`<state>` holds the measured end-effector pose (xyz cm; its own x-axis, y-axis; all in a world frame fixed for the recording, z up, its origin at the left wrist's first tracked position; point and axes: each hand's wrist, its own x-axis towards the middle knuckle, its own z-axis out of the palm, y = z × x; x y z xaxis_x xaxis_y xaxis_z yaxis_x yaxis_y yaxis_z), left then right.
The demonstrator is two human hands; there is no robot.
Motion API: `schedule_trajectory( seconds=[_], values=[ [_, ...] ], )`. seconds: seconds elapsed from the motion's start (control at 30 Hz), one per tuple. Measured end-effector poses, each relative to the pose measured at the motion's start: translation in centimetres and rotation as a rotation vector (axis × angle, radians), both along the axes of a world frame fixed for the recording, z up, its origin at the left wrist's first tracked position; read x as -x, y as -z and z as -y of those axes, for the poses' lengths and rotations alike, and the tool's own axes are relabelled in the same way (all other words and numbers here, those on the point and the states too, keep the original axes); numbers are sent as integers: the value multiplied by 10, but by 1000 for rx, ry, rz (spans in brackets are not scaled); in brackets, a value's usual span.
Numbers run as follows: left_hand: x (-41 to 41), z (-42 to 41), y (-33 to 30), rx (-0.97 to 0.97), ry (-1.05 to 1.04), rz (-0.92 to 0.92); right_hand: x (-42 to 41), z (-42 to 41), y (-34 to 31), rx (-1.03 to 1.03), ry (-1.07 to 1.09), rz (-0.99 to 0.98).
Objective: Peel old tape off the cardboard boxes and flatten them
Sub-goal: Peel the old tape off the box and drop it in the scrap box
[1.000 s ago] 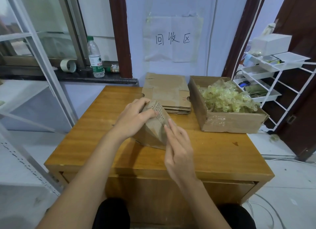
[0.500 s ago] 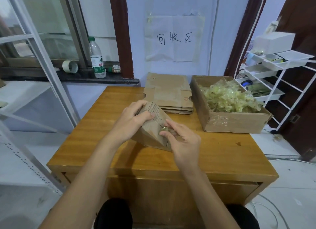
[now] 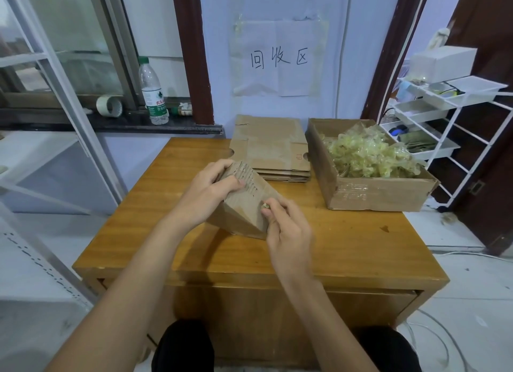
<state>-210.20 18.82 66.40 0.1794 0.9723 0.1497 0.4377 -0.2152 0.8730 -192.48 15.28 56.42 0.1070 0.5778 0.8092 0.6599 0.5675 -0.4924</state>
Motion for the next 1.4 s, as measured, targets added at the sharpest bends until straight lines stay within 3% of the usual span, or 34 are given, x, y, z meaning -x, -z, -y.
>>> schedule_trajectory(
  seconds=[0.17,0.57,0.8,1.1,1.23,1.4],
  values=[
    [-3,5,-6,13,41,18,-5,6,-3,139,8,-215],
    [3,8,0,-17,8,137,-6,12,-12,302,-114,-431],
    [13,15,8,-40,-30,249,-8,12,-12,147,-172,-187],
    [24,28,46,-177,-126,306,14,15,-37,324,-97,-304],
    [31,34,54,-173,-173,391,26,12,-48,397,-36,-163],
    [46,33,39,-72,-146,253,37,14,-51,289,71,-23]
  ],
)
